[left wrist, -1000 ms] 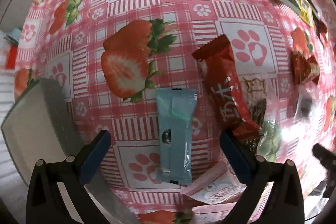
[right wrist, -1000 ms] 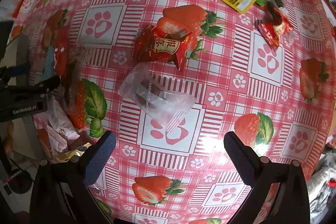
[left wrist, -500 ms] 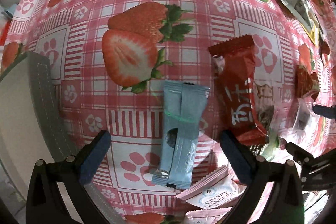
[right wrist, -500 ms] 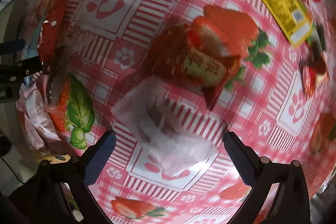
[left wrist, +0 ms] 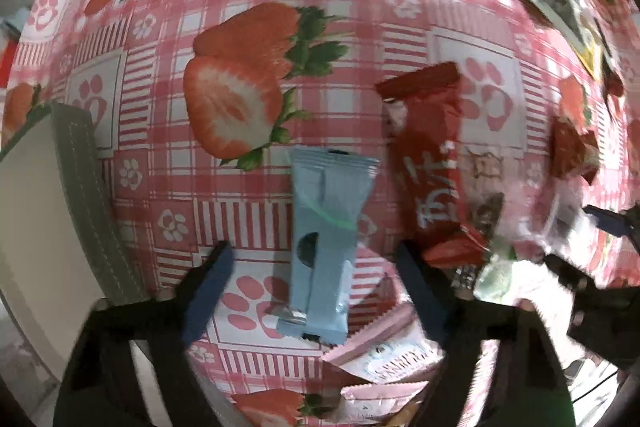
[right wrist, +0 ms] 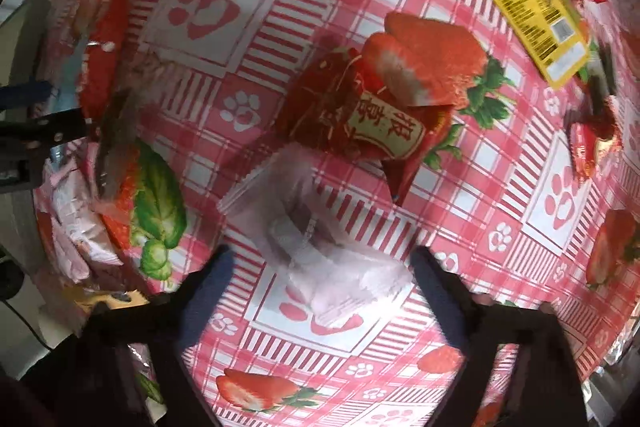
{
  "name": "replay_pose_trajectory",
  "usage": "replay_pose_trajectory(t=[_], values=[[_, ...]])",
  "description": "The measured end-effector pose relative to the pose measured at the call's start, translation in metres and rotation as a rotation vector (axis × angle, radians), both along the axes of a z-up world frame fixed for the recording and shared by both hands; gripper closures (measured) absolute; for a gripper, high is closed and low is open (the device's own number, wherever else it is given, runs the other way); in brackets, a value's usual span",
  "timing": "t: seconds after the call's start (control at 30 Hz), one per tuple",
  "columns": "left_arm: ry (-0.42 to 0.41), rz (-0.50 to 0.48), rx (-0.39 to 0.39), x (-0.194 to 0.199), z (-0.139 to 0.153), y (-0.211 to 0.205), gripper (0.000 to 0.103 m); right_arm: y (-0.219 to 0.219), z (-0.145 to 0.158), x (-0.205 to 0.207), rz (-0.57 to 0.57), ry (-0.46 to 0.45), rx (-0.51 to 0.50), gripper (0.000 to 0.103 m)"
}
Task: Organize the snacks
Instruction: 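Grasp the light blue bar with the left tool while the right tool grasps the clear bag, then carry both packets over the white tray and open both tools to drop them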
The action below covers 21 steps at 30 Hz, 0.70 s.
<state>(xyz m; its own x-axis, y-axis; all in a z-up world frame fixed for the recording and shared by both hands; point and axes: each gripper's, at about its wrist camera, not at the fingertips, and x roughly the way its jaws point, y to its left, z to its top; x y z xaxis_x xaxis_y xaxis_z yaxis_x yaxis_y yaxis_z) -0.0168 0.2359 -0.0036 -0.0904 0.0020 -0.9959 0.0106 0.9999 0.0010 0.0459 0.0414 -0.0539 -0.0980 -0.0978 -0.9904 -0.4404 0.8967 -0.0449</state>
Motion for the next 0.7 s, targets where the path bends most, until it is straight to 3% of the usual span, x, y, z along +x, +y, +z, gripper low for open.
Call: replay_pose_trajectory(t=[0.07,0.1,0.13,0.17,0.4,0.7], values=[[-0.013,-0.002,-0.003,-0.002,0.006,-0.003,0.047,-0.002,0.004,0.0,-0.005,-0.007,0.009,0.054],[-0.015,0.004,-0.007,-0.002,0.008,-0.003,0.054,-0.003,0.006,-0.001,-0.015,-0.004,0.014,0.056],[-0.016,0.009,-0.015,-0.002,0.011,-0.002,0.071,-0.004,0.006,-0.001,-0.023,-0.008,0.013,0.057],[-0.013,0.011,-0.026,-0.003,0.013,-0.001,0.076,-0.005,0.007,-0.001,-0.026,-0.011,0.011,0.058],[-0.036,0.026,-0.073,-0.011,0.04,0.01,0.077,-0.008,0.035,-0.017,-0.107,-0.014,0.079,0.058],[-0.12,-0.01,-0.103,-0.045,0.105,0.015,0.077,-0.006,0.078,-0.04,-0.174,-0.031,0.15,0.058]])
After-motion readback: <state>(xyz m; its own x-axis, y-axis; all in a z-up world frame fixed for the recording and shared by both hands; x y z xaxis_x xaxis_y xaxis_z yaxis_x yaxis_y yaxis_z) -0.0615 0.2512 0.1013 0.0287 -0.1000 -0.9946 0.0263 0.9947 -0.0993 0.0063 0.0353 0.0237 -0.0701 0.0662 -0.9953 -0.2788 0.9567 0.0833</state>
